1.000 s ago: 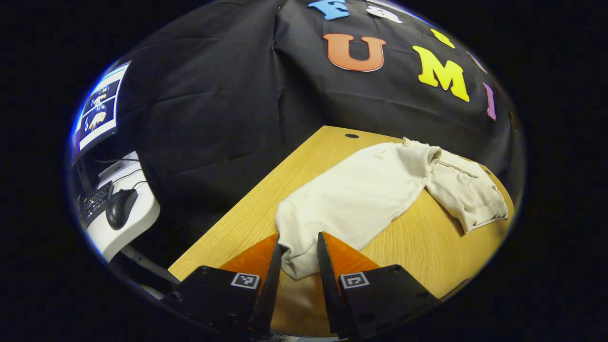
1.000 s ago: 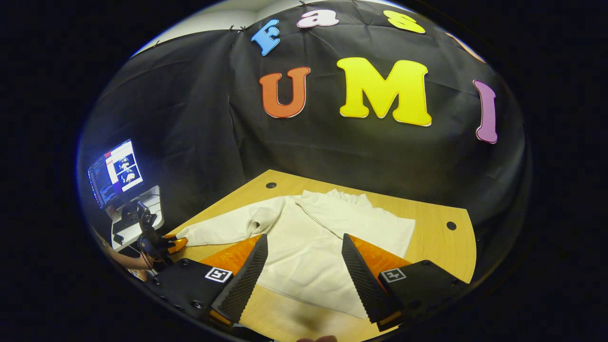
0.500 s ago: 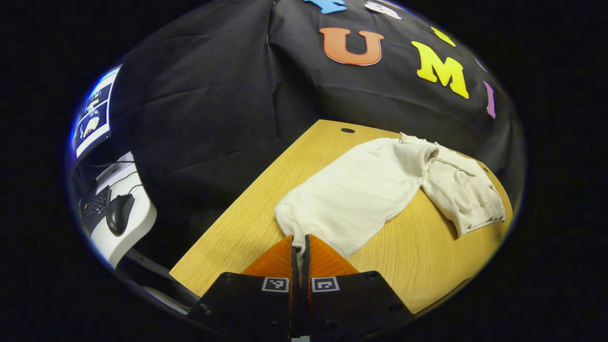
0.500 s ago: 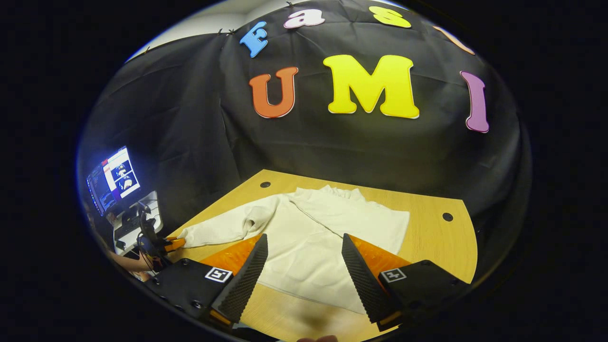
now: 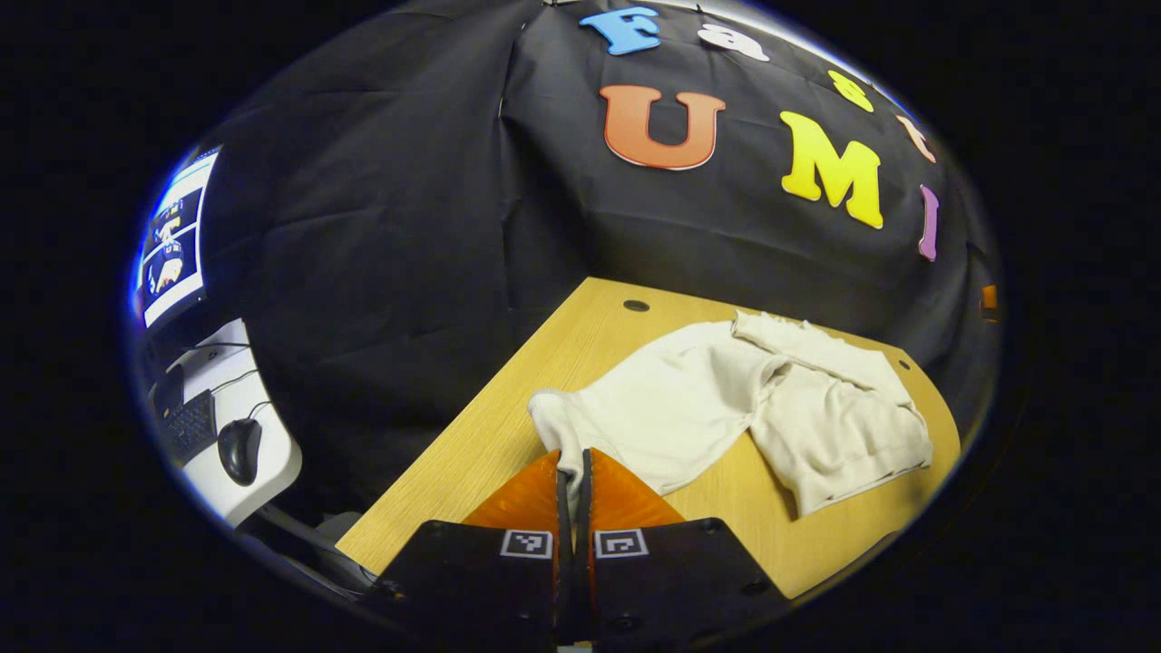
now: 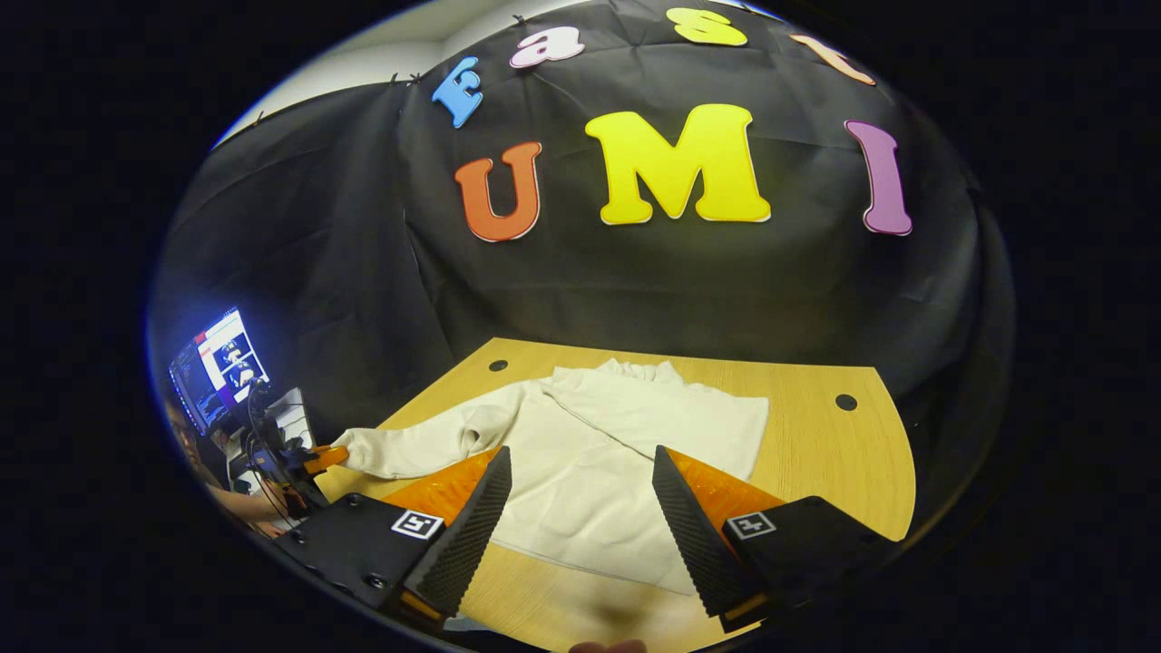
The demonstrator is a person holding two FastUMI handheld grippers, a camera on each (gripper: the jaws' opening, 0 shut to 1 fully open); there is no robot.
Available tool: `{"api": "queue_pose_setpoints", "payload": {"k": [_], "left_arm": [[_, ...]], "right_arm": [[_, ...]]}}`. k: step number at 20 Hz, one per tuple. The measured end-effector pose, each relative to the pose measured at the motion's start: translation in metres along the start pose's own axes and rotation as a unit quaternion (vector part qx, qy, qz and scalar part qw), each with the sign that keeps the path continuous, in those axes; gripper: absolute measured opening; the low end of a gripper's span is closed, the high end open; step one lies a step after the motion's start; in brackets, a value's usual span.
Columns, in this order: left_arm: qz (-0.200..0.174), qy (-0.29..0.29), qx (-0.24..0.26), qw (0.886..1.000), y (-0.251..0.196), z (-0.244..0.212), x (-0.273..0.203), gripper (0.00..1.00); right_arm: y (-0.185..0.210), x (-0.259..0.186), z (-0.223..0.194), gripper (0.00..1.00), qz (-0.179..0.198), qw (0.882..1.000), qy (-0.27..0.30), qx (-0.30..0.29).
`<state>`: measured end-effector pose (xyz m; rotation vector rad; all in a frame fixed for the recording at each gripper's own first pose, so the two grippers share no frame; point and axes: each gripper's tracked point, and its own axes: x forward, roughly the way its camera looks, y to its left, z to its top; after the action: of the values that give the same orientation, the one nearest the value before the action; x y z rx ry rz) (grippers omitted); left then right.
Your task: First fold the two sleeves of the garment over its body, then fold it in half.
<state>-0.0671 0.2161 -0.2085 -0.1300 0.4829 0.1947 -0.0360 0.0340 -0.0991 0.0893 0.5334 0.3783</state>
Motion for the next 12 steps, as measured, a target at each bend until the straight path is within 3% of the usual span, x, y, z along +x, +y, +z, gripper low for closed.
{"api": "queue_pose_setpoints", "payload": {"k": [7,12], "left_arm": [[-0.041,-0.073,0.008,0.996,-0.064,0.121,0.010,0.03],[-0.097,-0.118,0.023,0.988,-0.136,0.201,0.017,0.03]], "right_arm": [[-0.025,-0.028,0.037,0.97,-0.002,0.998,-0.058,0.028],[-0.061,-0.051,0.046,0.97,-0.023,0.994,-0.091,0.059]]}}
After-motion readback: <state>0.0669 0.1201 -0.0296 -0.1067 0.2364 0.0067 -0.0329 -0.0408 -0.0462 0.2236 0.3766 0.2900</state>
